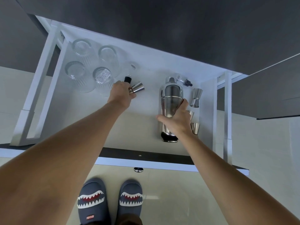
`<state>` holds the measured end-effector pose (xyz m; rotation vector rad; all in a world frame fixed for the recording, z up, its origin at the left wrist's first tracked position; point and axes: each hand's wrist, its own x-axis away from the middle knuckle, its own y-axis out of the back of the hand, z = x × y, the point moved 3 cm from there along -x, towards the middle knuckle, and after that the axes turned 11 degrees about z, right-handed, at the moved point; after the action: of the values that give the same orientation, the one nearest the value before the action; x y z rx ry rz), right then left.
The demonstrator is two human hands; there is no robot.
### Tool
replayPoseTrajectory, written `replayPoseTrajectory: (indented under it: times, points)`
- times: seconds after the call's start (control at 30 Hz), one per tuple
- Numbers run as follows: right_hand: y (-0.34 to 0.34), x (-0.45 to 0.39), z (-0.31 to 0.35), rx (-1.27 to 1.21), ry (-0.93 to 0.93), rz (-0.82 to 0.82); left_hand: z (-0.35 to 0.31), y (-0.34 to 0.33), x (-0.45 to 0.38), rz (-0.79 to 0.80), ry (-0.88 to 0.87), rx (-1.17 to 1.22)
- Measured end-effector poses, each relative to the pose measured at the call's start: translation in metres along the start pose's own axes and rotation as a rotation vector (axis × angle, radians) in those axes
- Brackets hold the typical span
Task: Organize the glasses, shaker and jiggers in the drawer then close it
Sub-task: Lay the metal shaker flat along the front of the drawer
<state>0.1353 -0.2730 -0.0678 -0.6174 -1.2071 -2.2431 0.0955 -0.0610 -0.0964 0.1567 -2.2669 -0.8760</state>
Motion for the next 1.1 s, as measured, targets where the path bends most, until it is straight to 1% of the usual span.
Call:
replayPoseTrajectory:
  times: [0.07, 0.13, 0.17, 0.23, 0.3, 0.37, 0.4, 0.47, 0.53, 0.57, 0.6, 0.67, 0.7, 0.73, 0.77, 0.83, 0.97, 1.1]
  points:
    - [0.002, 0.001, -0.002, 0.026, 0.013, 0.018, -0.004, 0.003, 0.002, 0.004, 0.007, -0.048]
    - [0.005, 0.004, -0.006, 0.08, 0.042, 0.041, -0.01, 0.006, 0.015, -0.035, 0.016, -0.207]
    - [0.006, 0.007, -0.009, 0.117, 0.056, 0.06, -0.014, 0.008, 0.023, -0.075, -0.007, -0.291]
    - [0.007, 0.016, -0.013, 0.212, 0.089, 0.128, -0.018, 0.007, 0.039, -0.138, -0.133, -0.397]
    - [0.005, 0.025, -0.017, 0.297, 0.134, 0.206, -0.019, 0.004, 0.053, -0.166, -0.36, -0.411]
    - [0.002, 0.035, -0.019, 0.371, 0.18, 0.279, -0.018, -0.001, 0.064, -0.12, -0.569, -0.397]
    - [-0.001, 0.039, -0.019, 0.416, 0.213, 0.311, -0.018, -0.004, 0.069, -0.05, -0.625, -0.405]
    - [-0.005, 0.045, -0.015, 0.499, 0.296, 0.369, -0.016, -0.01, 0.076, 0.147, -0.67, -0.444]
    - [-0.009, 0.051, -0.008, 0.516, 0.357, 0.419, -0.011, -0.016, 0.081, 0.309, -0.666, -0.476]
    - [-0.01, 0.051, -0.007, 0.523, 0.352, 0.416, -0.006, -0.018, 0.084, 0.357, -0.648, -0.478]
    - [-0.009, 0.051, -0.005, 0.545, 0.309, 0.38, 0.0, -0.018, 0.087, 0.385, -0.622, -0.465]
    - [-0.001, 0.05, -0.006, 0.554, 0.121, 0.291, 0.013, -0.019, 0.094, 0.409, -0.564, -0.406]
    - [0.003, 0.052, -0.007, 0.49, 0.018, 0.292, 0.019, -0.018, 0.099, 0.413, -0.54, -0.38]
    - [0.005, 0.054, -0.008, 0.4, -0.063, 0.327, 0.023, -0.016, 0.103, 0.416, -0.525, -0.366]
    - [0.005, 0.058, -0.007, 0.324, -0.104, 0.377, 0.026, -0.014, 0.106, 0.421, -0.511, -0.359]
    - [-0.001, 0.066, 0.001, 0.261, -0.101, 0.447, 0.032, -0.004, 0.11, 0.439, -0.465, -0.327]
    - [-0.024, 0.072, 0.025, 0.187, -0.025, 0.451, 0.052, 0.026, 0.117, 0.453, -0.319, -0.267]
    - [-0.053, 0.075, 0.052, 0.169, 0.065, 0.466, 0.084, 0.056, 0.124, 0.482, -0.145, -0.238]
